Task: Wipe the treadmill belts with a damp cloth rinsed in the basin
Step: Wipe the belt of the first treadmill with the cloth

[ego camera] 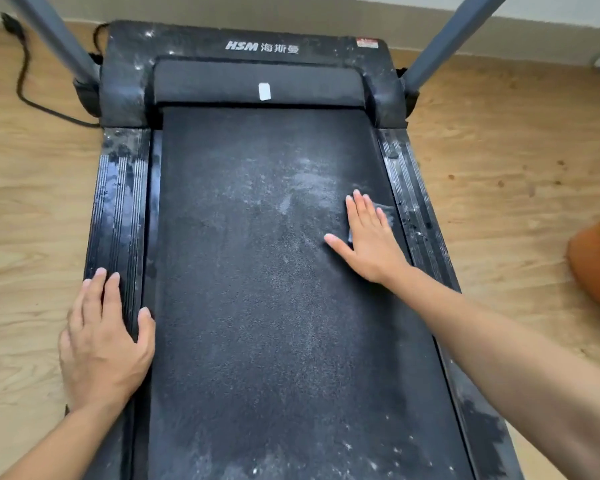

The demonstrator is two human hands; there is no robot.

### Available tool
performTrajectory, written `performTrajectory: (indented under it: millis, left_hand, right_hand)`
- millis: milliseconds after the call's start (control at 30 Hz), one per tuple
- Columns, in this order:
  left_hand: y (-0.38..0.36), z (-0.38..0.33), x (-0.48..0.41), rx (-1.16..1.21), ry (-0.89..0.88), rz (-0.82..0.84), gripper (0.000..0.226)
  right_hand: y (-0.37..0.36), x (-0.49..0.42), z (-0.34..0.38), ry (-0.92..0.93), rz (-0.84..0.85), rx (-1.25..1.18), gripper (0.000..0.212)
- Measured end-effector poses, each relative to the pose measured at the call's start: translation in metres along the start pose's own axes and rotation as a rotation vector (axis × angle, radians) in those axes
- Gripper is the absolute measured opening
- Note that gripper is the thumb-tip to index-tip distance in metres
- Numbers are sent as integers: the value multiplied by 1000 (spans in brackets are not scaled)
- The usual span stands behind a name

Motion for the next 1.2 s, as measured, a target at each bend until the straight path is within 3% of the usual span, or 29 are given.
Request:
performTrajectory:
  millis: [67,267,567,667,733,833,1033,1200]
  left_hand:
    - [1,0,0,-4,-4,1,72]
    - [1,-3,-2,-14,-10,29,75]
    - [1,-3,-2,-4,-12,27,75]
    - [0,-3,-2,-6,-17,23,75]
    - [0,-2,-2,-1,-16,21,74]
    - [1,-2,0,1,-15,17,74]
    - [2,-2,-1,8,-5,11,74]
    - [1,-2,-1,18,-5,11,74]
  right_hand:
    - [-5,30,-4,22,5,-24,101]
    - [-40,254,-30,50,59,29,107]
    - [-38,172,-20,79,123,7,87]
    - [-25,169,-30,65,117,-295,64]
    - [-9,161,-48,9,-10,-401,60]
    - [1,150,-61,10,-81,-222,66]
    - [17,137,-54,-23,58,-126,23]
    - [42,179,-38,5,130,-142,21]
Point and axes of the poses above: each hand's wrist, its own x-axis away from the middle knuckle, its own y-axis out of the back of the hand, z = x × y, the point moved 7 cm from there along -x, towards the middle knuckle, and after that the axes turned 2 degrees about -z, right-handed, at the moved point
